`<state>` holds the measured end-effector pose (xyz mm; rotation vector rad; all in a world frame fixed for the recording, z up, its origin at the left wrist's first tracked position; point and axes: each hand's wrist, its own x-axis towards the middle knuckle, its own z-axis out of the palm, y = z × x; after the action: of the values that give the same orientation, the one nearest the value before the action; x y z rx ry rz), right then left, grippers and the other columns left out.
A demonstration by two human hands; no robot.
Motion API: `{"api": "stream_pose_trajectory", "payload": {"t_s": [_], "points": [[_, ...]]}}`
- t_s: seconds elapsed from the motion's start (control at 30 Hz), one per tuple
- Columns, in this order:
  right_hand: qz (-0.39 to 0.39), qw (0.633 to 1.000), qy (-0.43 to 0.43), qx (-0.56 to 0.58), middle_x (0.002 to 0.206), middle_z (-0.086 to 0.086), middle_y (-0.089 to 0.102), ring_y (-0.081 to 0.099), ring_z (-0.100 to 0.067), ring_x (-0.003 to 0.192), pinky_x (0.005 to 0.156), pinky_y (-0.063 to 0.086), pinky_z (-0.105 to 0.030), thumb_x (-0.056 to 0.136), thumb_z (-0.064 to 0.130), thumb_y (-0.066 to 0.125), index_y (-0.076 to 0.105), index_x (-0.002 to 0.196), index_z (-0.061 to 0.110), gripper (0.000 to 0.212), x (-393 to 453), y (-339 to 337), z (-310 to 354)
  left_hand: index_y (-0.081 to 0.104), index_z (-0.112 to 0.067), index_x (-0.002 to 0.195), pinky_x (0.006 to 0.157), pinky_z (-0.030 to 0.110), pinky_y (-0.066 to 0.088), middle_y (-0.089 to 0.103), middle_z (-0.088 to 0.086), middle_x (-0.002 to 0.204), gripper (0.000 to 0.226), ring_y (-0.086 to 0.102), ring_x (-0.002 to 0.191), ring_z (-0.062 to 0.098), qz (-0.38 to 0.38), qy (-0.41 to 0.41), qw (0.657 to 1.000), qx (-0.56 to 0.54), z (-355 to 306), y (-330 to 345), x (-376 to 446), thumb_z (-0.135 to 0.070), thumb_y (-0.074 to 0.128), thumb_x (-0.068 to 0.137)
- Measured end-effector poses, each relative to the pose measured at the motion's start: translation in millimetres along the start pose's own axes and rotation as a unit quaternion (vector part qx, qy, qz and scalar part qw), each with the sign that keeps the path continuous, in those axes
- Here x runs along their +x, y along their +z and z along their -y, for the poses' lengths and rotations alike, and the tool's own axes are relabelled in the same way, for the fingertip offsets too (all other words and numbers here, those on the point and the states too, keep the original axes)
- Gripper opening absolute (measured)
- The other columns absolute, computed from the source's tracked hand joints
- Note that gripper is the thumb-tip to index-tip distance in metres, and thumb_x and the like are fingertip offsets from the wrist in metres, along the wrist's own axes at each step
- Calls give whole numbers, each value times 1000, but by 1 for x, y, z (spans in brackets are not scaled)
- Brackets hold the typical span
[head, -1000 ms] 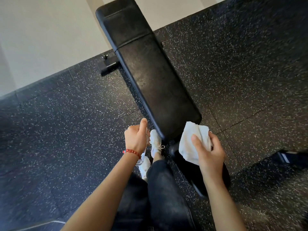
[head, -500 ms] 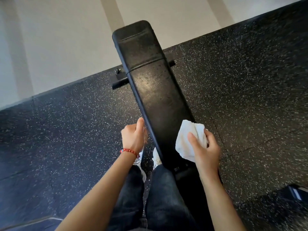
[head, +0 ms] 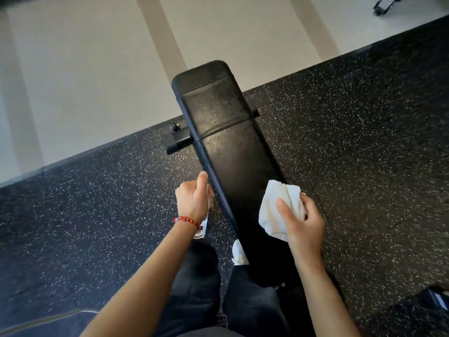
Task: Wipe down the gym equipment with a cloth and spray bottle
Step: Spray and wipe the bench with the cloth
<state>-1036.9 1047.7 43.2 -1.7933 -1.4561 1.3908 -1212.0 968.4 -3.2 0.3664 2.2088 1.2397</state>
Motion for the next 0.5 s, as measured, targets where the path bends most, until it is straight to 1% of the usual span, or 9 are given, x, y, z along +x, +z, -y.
{"api": "stream_pose_trajectory", "payload": {"t_s": [0.07,0.13,0.17,0.27,0.33,0.37,0.4,0.47,0.5], "points": [[-8,1000,3,2,107,1,63,58,-13,99,88,44,-27,76,21,75,60,111,13,39,5,24,15,56,5,42,65,19,43,58,11,43,70,50,40,3,14,3,1000,9,-4,-13,28,-46,31,84],[-13,1000,8,8,106,2,63,59,-13,99,89,46,-29,75,22,76,60,110,15,39,10,50,29,57,4,42,64,20,44,57,10,43,71,49,39,3,25,2,1000,5,-8,-27,56,-49,31,83],[-14,1000,11,12,104,3,64,59,-13,98,88,46,-28,75,22,76,60,108,17,36,12,63,36,56,3,42,63,19,44,56,8,42,69,48,38,2,29,3,1000,3,-10,-33,70,-47,33,84],[-15,999,14,25,98,8,63,59,-6,91,77,45,-15,76,21,74,59,105,20,33,18,100,56,53,-3,38,62,25,46,58,13,44,63,48,37,3,56,18,998,-9,-16,-48,104,-40,34,86],[-17,999,10,32,97,11,61,57,2,88,72,42,-5,76,20,73,59,107,20,35,22,121,67,51,-10,35,60,27,45,57,15,44,63,47,36,6,76,24,997,-9,-17,-57,121,-43,33,85],[-17,999,8,32,98,12,61,56,4,89,72,41,-3,76,20,74,58,109,19,36,24,130,71,49,-12,34,59,28,45,55,14,42,62,47,36,8,83,27,996,-15,-17,-60,129,-46,32,83],[-16,999,8,32,101,10,61,57,0,92,77,41,-6,76,20,74,58,111,18,39,25,139,75,48,-13,32,59,29,46,54,13,40,62,47,36,11,88,28,996,-21,-17,-64,136,-48,30,80],[-18,999,12,30,112,2,60,56,-10,104,91,43,-21,75,20,74,57,116,15,44,28,154,80,48,-9,32,62,28,45,53,10,38,64,49,38,12,90,37,995,-25,-18,-70,150,-48,28,78],[-17,999,14,27,117,-1,60,55,-13,108,95,43,-28,75,20,75,57,117,13,46,30,161,83,48,-7,31,62,26,45,53,9,38,65,50,39,12,89,37,995,-24,-19,-73,156,-49,28,77]]}}
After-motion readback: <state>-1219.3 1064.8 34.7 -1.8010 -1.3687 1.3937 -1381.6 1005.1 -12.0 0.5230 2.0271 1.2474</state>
